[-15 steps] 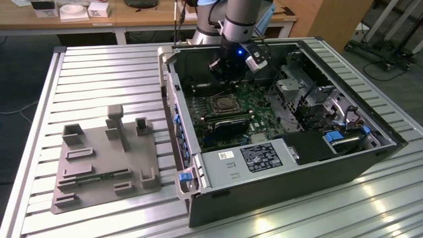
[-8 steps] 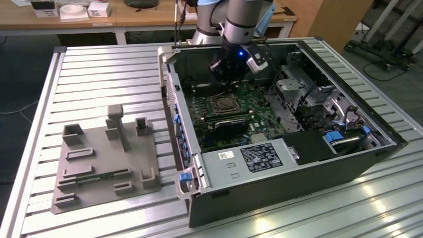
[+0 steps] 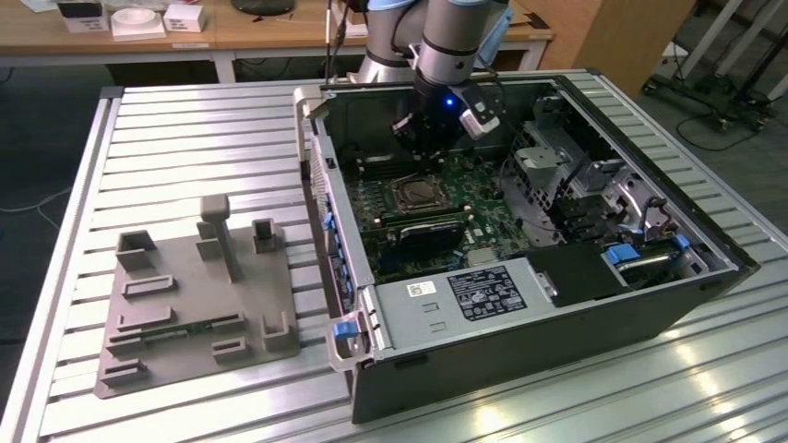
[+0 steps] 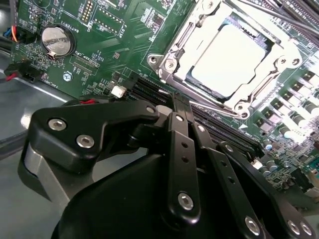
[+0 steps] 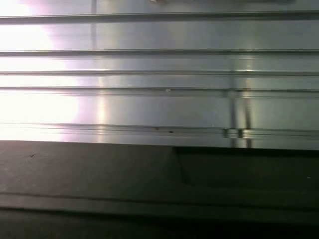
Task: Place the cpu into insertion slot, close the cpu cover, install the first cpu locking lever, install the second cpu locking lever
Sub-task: 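Install the first cpu locking lever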
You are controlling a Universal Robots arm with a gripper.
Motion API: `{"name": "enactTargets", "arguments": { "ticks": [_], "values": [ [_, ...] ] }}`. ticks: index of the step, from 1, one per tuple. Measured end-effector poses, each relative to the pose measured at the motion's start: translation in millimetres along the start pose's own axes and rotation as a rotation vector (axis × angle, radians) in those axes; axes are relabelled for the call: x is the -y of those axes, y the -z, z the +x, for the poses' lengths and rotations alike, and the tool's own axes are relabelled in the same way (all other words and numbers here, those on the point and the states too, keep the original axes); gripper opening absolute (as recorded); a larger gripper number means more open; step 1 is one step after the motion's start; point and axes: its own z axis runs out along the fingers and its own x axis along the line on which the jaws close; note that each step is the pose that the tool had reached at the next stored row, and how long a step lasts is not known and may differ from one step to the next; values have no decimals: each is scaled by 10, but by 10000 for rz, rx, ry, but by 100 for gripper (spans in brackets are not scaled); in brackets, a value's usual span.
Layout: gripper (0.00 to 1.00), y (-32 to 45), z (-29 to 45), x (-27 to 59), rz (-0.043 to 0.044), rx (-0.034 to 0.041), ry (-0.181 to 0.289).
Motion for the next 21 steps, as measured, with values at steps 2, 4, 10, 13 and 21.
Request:
{"name": "enactTargets", "arguments": {
  "ticks": [2, 4, 10, 13, 21],
  "values": [
    [10, -4, -6, 0, -2, 2, 0],
    [10, -10, -7, 0, -4, 3, -2],
    [10, -20, -8, 1, -2, 1, 0],
    [10, -22, -8, 1, -2, 1, 0],
    [10, -21, -7, 34, -2, 1, -1]
  ]
}}
